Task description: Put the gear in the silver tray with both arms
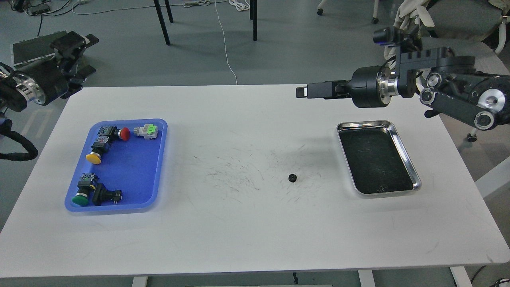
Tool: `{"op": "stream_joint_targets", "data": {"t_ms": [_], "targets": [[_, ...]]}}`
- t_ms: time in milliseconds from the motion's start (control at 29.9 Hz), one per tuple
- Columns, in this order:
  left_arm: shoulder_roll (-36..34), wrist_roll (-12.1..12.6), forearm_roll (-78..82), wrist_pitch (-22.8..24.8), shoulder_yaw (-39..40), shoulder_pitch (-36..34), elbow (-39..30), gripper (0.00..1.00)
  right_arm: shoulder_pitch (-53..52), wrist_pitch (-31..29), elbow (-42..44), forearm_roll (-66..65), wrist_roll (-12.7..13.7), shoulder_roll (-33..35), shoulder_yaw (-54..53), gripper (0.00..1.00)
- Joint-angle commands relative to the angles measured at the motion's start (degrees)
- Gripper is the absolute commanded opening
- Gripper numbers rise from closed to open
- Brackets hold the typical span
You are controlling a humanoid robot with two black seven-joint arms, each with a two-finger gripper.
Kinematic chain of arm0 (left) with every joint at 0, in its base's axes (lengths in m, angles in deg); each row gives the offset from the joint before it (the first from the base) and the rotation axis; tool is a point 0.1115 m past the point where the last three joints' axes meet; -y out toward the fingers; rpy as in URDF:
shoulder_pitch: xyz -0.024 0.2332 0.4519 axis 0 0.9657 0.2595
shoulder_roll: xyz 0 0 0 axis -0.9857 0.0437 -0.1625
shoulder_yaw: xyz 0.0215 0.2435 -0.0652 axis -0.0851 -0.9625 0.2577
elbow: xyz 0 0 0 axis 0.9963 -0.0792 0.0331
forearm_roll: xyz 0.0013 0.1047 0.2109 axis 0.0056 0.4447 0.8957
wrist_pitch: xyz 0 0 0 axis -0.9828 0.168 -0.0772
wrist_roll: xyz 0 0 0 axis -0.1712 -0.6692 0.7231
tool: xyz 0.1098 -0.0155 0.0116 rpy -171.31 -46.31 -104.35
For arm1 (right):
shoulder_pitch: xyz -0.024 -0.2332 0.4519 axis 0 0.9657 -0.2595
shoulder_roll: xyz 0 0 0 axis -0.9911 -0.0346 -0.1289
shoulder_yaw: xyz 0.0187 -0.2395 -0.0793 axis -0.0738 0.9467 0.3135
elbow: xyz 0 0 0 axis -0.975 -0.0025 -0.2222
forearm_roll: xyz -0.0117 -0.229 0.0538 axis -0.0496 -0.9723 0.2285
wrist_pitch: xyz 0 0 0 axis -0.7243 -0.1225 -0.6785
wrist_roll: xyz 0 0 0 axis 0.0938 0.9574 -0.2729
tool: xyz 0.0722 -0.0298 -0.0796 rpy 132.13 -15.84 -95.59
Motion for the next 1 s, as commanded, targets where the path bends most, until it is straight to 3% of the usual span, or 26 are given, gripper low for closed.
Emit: {"op": "stream_joint_targets", "data": {"t_ms": [0, 267, 468, 568, 969], "targets": [[0.0, 0.0, -0.8, 0.1, 0.3, 0.5, 2.7, 0.99, 0.1, 0.0, -0.2, -8.0, -0.8, -1.2, 2.9, 0.96], [0.1, 0.0, -1.1, 0.1, 0.3, 1.7, 5.1, 0.99, 0.2, 0.0, -0.1, -11.6, -3.8, -6.4, 10.6, 0.95], [-0.2, 0.0, -1.1, 0.1, 0.4, 1.8, 5.3, 0.99, 0.6, 0.1, 0.5, -13.3, -3.8, -10.7, 14.6, 0.92], [-0.2, 0.0, -1.2, 0.1, 0.6, 1.8, 5.3, 0.99, 0.9, 0.1, 2.6, -13.3, -3.8, -11.6, 16.4, 0.83], [-0.5, 0.0, -2.4, 0.1, 3.2, 2.3, 5.3, 0.99, 2.9, 0.3, 10.0, -13.5, -3.8, -18.8, 17.4, 0.82]]}}
